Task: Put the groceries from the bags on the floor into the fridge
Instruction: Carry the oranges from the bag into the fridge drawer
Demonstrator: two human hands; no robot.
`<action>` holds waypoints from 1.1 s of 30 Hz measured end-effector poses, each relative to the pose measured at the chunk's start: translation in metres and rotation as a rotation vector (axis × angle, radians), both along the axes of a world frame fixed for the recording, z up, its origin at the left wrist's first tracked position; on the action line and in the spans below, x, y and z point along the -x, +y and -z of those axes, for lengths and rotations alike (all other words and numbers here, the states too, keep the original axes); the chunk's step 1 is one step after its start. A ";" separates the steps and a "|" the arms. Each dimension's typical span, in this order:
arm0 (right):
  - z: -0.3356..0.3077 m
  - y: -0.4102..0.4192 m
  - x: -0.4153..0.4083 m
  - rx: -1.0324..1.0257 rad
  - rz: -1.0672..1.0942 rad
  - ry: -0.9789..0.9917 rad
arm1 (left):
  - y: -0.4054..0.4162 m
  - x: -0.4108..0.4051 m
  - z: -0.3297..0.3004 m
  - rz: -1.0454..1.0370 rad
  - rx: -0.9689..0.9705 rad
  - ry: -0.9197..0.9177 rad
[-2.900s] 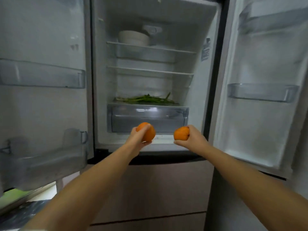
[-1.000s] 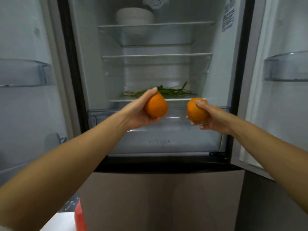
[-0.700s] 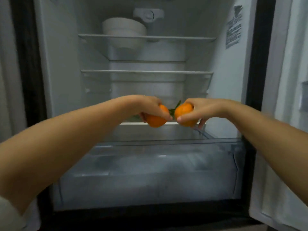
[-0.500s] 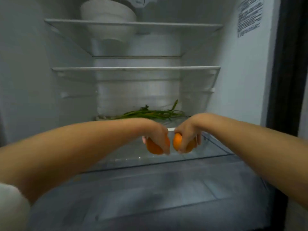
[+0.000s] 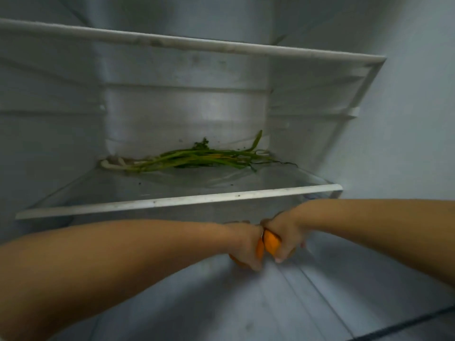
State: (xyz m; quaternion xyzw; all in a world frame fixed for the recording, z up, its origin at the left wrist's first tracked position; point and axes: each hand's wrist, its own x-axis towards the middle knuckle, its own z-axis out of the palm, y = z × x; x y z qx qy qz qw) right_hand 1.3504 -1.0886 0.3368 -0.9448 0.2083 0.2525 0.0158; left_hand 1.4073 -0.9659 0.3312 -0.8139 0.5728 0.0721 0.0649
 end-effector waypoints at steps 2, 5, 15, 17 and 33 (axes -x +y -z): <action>0.003 -0.002 0.002 -0.014 -0.020 -0.030 | 0.000 0.000 0.003 0.004 0.015 0.009; 0.003 -0.002 0.001 -0.045 0.003 -0.037 | 0.003 0.003 0.001 -0.027 0.009 0.009; -0.084 0.032 0.026 -0.060 0.361 0.181 | 0.034 0.031 -0.081 -0.214 -0.253 -0.019; -0.106 0.054 0.041 -0.062 0.280 0.094 | 0.052 0.041 -0.105 -0.292 -0.192 0.072; -0.045 0.272 0.218 -0.004 -0.544 -1.079 | 0.342 0.245 -0.058 -0.669 0.770 -0.269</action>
